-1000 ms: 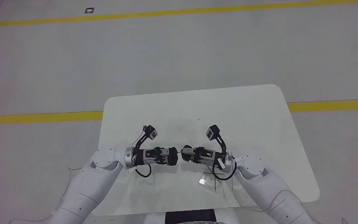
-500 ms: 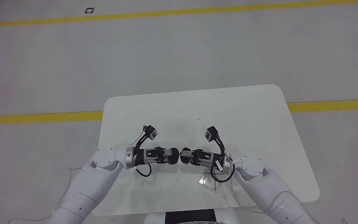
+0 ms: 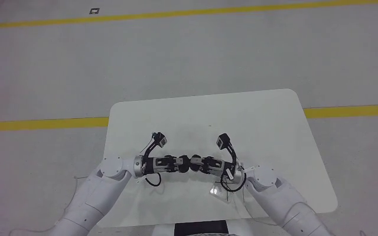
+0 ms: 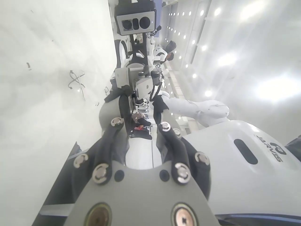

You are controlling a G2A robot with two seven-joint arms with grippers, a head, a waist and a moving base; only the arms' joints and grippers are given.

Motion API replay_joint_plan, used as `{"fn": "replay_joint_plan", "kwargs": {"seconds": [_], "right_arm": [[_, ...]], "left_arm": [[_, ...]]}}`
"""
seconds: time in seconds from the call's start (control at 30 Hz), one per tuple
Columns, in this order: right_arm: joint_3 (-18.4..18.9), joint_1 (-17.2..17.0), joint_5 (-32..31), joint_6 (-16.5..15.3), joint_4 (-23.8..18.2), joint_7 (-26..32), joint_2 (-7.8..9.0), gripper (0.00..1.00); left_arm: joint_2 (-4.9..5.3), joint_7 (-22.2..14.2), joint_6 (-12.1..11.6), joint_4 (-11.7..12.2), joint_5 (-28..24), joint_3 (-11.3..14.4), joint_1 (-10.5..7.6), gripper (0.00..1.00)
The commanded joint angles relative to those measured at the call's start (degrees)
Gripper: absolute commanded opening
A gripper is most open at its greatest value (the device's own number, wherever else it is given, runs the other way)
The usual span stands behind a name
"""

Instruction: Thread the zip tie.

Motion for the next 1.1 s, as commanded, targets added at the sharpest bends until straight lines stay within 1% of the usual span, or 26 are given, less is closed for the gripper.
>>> {"fn": "replay_joint_plan", "kwargs": {"seconds": [0.0, 0.07, 0.17, 0.37, 0.47, 0.57, 0.67, 1.07], "right_arm": [[-0.01, 0.05, -0.23, -0.05, 0.15, -0.03, 0.01, 0.00], [0.04, 0.04, -0.31, -0.11, 0.19, 0.00, 0.02, 0.00], [0.20, -0.03, -0.71, -0.22, 0.07, 0.13, 0.10, 0.00], [0.45, -0.34, -0.43, -0.71, -0.22, 0.58, 0.20, 0.00], [0.57, -0.45, -0.12, -1.02, -0.21, 0.77, 0.23, 0.00], [0.70, -0.51, 0.10, -1.22, -0.19, 0.92, 0.27, 0.00], [0.78, -0.56, 0.22, -1.38, -0.16, 1.02, 0.29, 0.00], [0.75, -0.63, -0.39, -1.40, -0.18, 0.93, 0.37, 0.00]], "left_arm": [[0.04, 0.24, 0.00, -0.01, 0.13, 0.06, -0.02, 0.11], [0.08, 0.37, 0.00, -0.01, 0.19, 0.12, -0.02, 0.06], [0.14, 0.56, 0.00, 0.02, 0.25, 0.19, -0.03, 0.02], [0.22, 0.82, 0.00, 0.07, 0.23, 0.55, -0.11, 0.00], [0.27, 0.93, 0.00, 0.08, 0.20, 0.70, -0.20, 0.00], [0.34, 1.05, 0.00, 0.13, 0.19, 0.82, -0.24, 0.04], [0.41, 1.17, 0.07, 0.25, 0.12, 0.97, -0.29, 0.06], [0.62, 1.60, 0.00, 0.29, -0.32, 1.30, -0.46, 0.06]]}}
